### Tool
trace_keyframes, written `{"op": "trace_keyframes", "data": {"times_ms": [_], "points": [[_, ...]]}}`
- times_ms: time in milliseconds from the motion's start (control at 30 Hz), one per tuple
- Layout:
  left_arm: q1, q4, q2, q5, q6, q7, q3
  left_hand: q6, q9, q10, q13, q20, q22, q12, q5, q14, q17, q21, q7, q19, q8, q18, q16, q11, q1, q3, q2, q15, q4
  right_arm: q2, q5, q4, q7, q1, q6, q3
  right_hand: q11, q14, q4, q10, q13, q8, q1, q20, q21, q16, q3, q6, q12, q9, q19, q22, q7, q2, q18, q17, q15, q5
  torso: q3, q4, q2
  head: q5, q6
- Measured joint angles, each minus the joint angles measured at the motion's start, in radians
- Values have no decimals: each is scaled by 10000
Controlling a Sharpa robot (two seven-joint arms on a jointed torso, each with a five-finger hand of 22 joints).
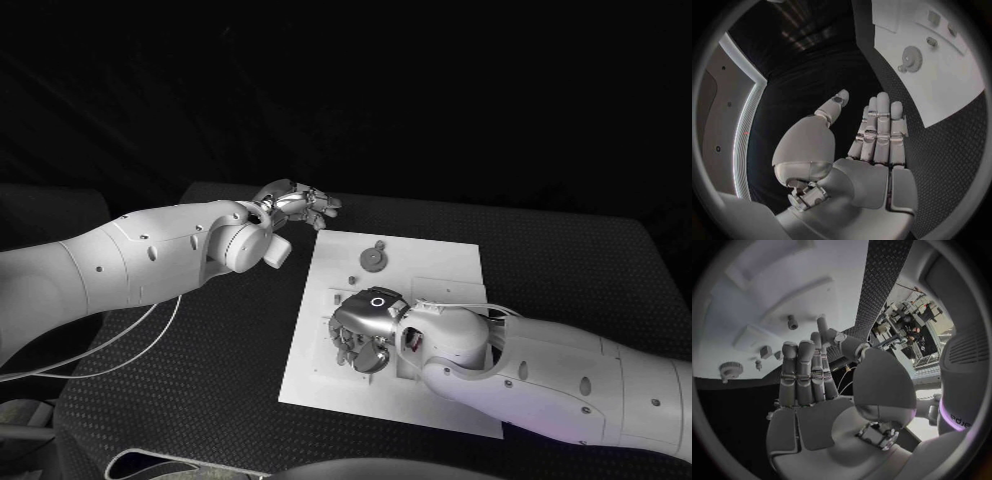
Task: Assemble the parts on the task board
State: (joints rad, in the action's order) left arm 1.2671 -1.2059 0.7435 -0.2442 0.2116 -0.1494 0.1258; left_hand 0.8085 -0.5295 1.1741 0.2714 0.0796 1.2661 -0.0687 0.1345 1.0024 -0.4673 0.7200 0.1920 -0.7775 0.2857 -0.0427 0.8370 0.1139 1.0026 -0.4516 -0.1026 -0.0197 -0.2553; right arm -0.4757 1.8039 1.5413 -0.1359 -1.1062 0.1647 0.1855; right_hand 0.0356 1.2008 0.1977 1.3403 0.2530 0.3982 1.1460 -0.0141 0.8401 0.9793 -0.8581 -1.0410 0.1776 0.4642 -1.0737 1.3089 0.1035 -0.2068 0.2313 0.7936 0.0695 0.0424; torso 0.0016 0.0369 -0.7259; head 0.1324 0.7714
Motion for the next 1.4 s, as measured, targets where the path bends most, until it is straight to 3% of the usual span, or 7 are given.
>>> {"op": "trace_keyframes", "data": {"times_ms": [267, 633, 933, 1400], "points": [[0, 0, 1, 1, -7, 2, 0, 0, 0, -1, 0, 0, -1, 0, 0, 0, 1, 0, 0, 0, 0, 48, 0, 0, 0, 0, 0, 0, 0, -14, 12, -55, 6, 0, -13, 15, 0, 1, 12, 0, -1, 0, 6, -2, 0, -1, 12, -25, 0, 0, 0, 0, 21, 4, 1, 1, -1, -1, 0, 1, 1, 9, 10], [0, -9, 6, 2, -14, 3, 0, 0, 0, -55, 0, -1, 7, 0, 0, 0, -7, -19, 0, 1, 0, 106, 0, 24, 0, 0, 0, 0, 0, 48, 46, -159, 13, 15, -21, 165, -1, 1, 14, -1, -4, 0, 22, -17, -1, -1, 14, -25, 0, 1, -14, 0, 20, 18, 1, -8, -2, -9, -7, 3, 2, 26, 34], [0, -17, 12, 3, -16, 4, 0, 0, 0, -56, 0, -2, 6, 0, 0, 0, -17, -38, 0, 3, 0, 11, 0, 23, 0, 0, 0, 0, 0, 122, 84, -202, 18, -5, 8, 308, -1, 15, 55, -1, -1, 1, 22, -18, 0, -2, -2, -19, 2, 174, -14, 0, 14, 17, 4, -7, -16, 40, -11, 6, 2, 28, 61], [0, -52, 14, 4, -21, 8, 0, 0, 0, -55, 0, 6, 15, 0, 0, 0, -26, -38, 0, -36, 0, -6, 0, 22, 0, 0, 0, 0, 0, 287, 149, -319, 30, 33, 130, 362, 0, 16, 56, -1, 6, 1, 21, -19, -1, -2, -1, -1, 5, 245, -13, 0, -5, 17, 4, -20, -17, 40, -6, 3, 0, 39, 77]]}}
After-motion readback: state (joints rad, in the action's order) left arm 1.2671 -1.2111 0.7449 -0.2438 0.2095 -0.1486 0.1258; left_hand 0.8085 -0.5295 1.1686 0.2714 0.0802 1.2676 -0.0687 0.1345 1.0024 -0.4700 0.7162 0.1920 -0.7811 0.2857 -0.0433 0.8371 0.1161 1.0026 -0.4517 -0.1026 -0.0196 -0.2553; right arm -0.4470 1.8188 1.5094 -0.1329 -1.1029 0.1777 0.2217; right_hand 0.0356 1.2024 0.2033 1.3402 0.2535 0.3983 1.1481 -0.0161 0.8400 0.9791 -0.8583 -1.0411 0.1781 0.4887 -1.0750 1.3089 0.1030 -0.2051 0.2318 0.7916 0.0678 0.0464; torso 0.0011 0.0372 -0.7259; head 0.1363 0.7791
